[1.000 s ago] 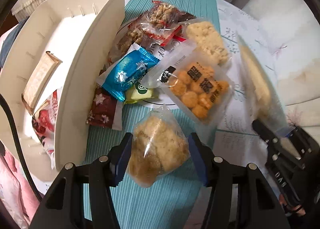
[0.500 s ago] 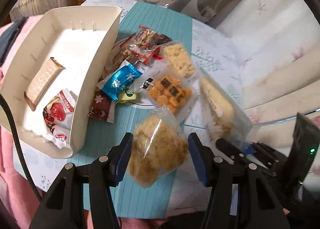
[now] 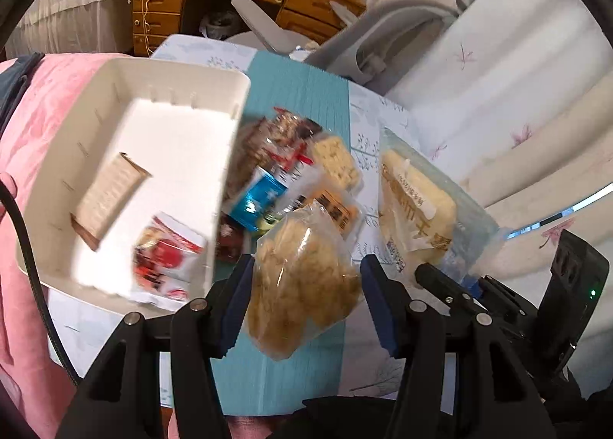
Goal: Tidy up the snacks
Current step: 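Carry both bags over the white tray and open both tools to release them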
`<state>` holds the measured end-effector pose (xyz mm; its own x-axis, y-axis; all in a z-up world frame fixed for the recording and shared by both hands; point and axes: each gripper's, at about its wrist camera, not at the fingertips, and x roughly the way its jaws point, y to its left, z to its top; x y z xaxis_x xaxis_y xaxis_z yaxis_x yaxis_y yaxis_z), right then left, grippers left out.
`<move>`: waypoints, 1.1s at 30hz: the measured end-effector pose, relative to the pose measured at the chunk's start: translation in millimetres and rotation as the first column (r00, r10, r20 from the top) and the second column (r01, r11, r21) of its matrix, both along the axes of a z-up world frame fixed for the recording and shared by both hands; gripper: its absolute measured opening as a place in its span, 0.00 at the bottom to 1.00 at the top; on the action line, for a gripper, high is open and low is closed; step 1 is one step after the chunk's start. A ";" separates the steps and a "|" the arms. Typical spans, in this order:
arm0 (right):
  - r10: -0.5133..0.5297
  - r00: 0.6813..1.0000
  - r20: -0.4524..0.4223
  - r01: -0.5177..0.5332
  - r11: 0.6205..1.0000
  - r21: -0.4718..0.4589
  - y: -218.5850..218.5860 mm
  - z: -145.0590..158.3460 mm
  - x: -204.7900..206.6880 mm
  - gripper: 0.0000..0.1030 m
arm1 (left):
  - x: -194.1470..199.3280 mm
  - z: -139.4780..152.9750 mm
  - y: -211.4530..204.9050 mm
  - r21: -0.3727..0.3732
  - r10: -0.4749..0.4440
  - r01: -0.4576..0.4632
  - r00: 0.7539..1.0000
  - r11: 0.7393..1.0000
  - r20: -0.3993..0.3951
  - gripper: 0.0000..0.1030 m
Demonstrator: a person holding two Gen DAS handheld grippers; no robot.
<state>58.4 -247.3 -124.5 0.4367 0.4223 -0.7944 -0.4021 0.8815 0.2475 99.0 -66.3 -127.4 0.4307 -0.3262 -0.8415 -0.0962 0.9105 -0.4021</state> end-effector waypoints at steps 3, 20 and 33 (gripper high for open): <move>0.002 0.998 0.060 -0.002 1.000 0.008 16.9 13.5 -7.9 0.26 | -3.4 6.1 23.2 -0.006 0.014 -0.014 1.000 1.000 0.010 0.53; -0.007 0.983 0.185 -0.007 0.997 0.074 130.9 34.2 -25.9 0.26 | -4.6 18.1 148.4 0.031 0.020 -0.022 0.998 0.999 0.067 0.54; -0.058 0.978 0.198 0.037 0.993 0.110 195.2 28.3 -28.6 0.29 | 8.8 14.3 190.3 0.083 -0.042 0.032 0.993 0.996 0.112 0.65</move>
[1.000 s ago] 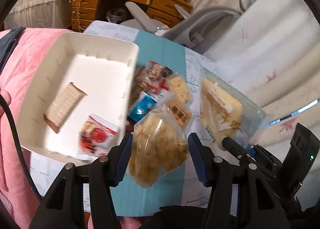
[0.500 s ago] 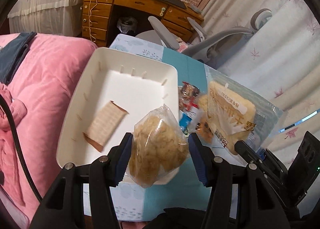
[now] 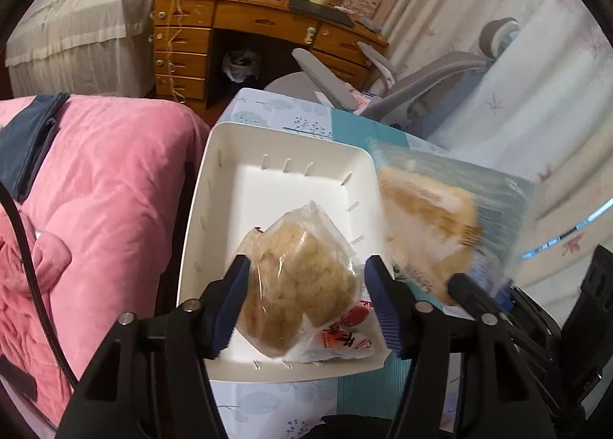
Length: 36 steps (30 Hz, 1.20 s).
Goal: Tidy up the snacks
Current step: 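Carry both bags over the white tray and open both tools to release them, then move the right tool to the orange-puff bag while the left tool approaches the blue foil candy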
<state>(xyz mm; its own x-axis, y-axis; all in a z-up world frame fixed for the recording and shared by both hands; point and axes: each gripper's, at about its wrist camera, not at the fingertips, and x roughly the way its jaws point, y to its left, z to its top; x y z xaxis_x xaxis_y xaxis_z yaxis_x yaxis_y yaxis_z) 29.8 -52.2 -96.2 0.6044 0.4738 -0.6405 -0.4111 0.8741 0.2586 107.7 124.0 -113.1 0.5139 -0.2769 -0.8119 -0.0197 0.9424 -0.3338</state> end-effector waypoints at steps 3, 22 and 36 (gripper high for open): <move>-0.027 1.000 -0.015 0.027 0.999 -0.041 10.9 -3.2 -0.3 0.50 | 0.2 0.8 0.1 0.020 -0.024 0.024 1.000 1.000 0.009 0.77; -0.171 0.984 -0.039 0.165 0.978 -0.128 -11.0 -11.7 -23.7 0.74 | -0.5 1.8 -44.6 0.126 -0.137 0.140 0.990 0.982 -0.030 0.86; -0.253 0.968 0.000 0.245 0.939 -0.240 -76.1 -11.5 -36.4 0.74 | 26.9 6.7 -138.6 0.224 -0.258 0.277 0.960 0.934 -0.110 0.86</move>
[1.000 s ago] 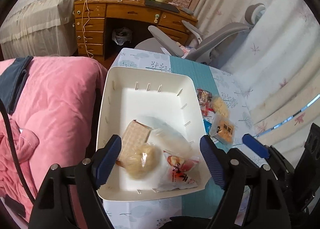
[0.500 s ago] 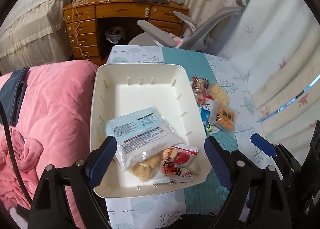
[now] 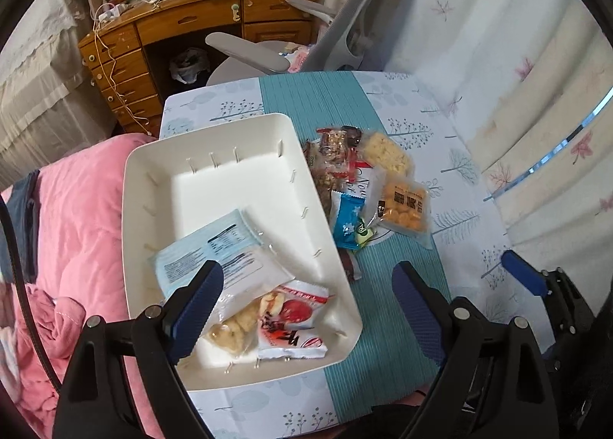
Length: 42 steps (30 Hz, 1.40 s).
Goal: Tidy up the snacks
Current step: 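Move the right tool to the orange-puff bag while the left tool approaches the blue foil candy, then grasp the orange-puff bag with the right tool while the left tool grasps the blue candy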
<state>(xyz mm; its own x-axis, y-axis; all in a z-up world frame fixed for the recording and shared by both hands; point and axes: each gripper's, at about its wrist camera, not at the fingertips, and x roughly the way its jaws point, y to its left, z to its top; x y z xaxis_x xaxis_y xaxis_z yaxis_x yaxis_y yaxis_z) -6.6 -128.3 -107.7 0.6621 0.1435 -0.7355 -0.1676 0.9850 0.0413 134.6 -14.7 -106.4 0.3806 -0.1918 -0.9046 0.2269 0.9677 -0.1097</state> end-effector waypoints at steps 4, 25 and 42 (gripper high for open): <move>0.007 1.000 0.011 -0.007 0.999 -0.048 -15.7 0.0 4.3 0.74 | 9.9 -0.1 -24.0 0.030 -0.017 0.017 1.000 0.999 -0.014 0.86; 0.156 0.985 -0.079 -0.168 0.971 -0.167 -73.0 -46.5 70.5 0.74 | 85.7 -53.8 -131.6 0.320 -0.039 0.110 0.975 0.941 -0.220 0.86; 0.401 0.913 -0.073 -0.405 0.871 -0.279 -62.4 -113.1 112.1 0.74 | 135.0 -131.0 -146.0 0.326 0.004 0.166 0.886 0.931 -0.463 0.43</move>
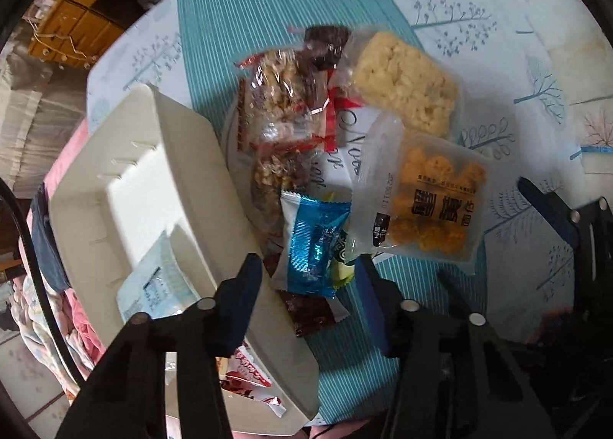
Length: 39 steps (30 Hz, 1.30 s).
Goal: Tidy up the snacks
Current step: 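Grasp the orange-puff bag with the right tool while the left tool grasps the blue candy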
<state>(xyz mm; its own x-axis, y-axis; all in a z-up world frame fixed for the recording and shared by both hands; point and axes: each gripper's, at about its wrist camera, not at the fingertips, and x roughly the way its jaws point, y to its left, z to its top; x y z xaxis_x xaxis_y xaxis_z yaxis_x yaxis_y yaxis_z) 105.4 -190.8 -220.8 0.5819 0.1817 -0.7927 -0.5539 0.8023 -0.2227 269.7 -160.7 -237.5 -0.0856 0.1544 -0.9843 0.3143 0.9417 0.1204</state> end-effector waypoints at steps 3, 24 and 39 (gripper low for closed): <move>0.049 0.998 0.025 -0.047 0.997 -0.054 7.9 -13.4 4.6 0.74 | 3.4 -10.7 0.3 -0.002 0.010 -0.010 0.999 1.000 -0.043 0.38; 0.006 0.991 -0.134 0.018 0.984 0.175 -10.9 -30.5 45.0 0.91 | 34.6 -53.8 -13.4 0.052 0.009 -0.001 0.990 0.999 -0.141 0.32; 0.003 0.961 -0.278 0.051 0.981 0.186 -25.0 -30.6 56.6 0.76 | 44.3 -58.8 -7.4 0.025 0.048 -0.045 0.987 0.999 -0.150 0.30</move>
